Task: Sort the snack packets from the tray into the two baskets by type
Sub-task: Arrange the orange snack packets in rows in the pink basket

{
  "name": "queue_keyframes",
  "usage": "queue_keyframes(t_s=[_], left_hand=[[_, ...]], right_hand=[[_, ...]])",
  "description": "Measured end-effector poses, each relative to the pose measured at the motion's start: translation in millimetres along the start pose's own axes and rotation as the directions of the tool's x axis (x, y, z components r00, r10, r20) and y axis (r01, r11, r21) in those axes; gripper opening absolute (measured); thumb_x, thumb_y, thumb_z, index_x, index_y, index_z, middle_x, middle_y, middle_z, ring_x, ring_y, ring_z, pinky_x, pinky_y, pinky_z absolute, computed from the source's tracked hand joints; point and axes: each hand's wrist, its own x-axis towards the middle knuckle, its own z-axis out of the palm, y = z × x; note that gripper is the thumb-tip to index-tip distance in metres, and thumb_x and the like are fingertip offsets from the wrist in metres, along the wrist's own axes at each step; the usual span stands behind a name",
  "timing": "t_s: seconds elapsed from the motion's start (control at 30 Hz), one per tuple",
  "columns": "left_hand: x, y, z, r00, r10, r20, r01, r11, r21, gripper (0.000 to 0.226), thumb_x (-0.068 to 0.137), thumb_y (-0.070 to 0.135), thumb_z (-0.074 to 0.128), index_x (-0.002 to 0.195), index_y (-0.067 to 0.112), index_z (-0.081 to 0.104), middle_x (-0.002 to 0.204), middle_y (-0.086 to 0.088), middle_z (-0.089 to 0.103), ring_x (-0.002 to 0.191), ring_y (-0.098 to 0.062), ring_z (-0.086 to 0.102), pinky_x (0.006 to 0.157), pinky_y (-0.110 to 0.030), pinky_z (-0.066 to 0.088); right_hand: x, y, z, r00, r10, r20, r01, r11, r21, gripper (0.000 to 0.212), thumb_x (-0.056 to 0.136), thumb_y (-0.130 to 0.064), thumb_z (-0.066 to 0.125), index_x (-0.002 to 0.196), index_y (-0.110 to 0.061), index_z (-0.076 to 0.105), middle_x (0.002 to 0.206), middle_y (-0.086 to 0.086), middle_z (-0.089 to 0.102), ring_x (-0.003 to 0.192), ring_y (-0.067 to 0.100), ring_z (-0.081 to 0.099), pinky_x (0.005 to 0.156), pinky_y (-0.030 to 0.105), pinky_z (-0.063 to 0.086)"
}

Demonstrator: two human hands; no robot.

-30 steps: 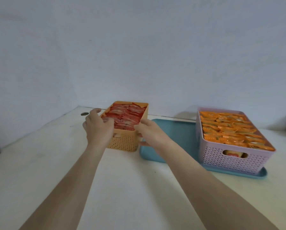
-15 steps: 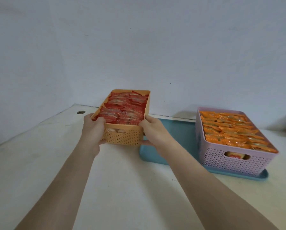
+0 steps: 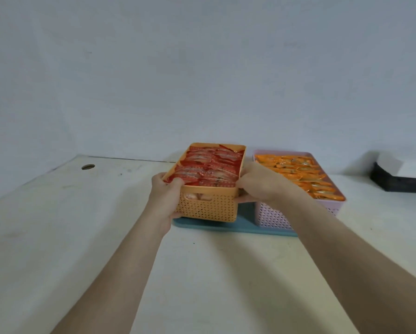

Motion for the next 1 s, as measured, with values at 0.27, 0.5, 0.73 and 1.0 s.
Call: queue_keyframes(t_s=[0.27,0.5,0.73,1.0], left_hand=[[-1.0,-12.6,17.7,0.998,0.066,0.018,-0.066,0.998,0.001,0.052,0.098,0.019,0.039,0.141,0.042,0.019,0.125,0.003,0.05,0.09,-0.01,0.057,0.059,-0.033,0.045],[10.2,-26.9,9.3,0.954,0.293,-0.068,-0.249,0.896,0.368,0.046,0.087,0.039,0.058,0.129,0.036,0.04,0.134,0.001,0.041,0.118,-0.021,0.051,0.096,-0.047,0.049],[-3.2,-32.4,26.6,0.771,0.612,0.175,-0.557,0.515,0.651,0.022,0.074,0.037,0.079,0.094,0.038,0.072,0.126,0.013,0.057,0.122,-0.012,0.047,0.107,-0.05,0.034],[-2.6,-42.0,40.4,0.734,0.674,0.084,-0.539,0.504,0.675,0.007,0.082,0.032,0.072,0.086,0.037,0.07,0.114,0.018,0.061,0.118,-0.01,0.049,0.106,-0.05,0.028]], right_hand=[[-17.0,5.0,-1.5,0.955,-0.218,-0.203,0.099,0.874,-0.476,0.018,0.09,-0.007,0.048,0.096,-0.006,0.065,0.094,0.011,0.069,0.084,0.026,0.064,0.075,0.042,0.058],[-55.5,20.3,-24.2,0.852,-0.444,-0.279,0.133,0.697,-0.705,0.022,0.092,-0.021,0.059,0.114,-0.021,0.064,0.107,0.0,0.062,0.101,0.021,0.056,0.08,0.031,0.048],[-70.1,59.6,-34.6,0.873,-0.411,-0.261,0.049,0.608,-0.793,0.029,0.091,-0.019,0.062,0.12,-0.021,0.055,0.119,0.003,0.055,0.109,0.022,0.049,0.084,0.028,0.04],[-52.3,91.7,-41.8,0.747,-0.553,-0.369,0.129,0.666,-0.735,0.01,0.08,-0.002,0.072,0.083,-0.011,0.068,0.087,0.006,0.065,0.083,0.029,0.058,0.065,0.031,0.039]])
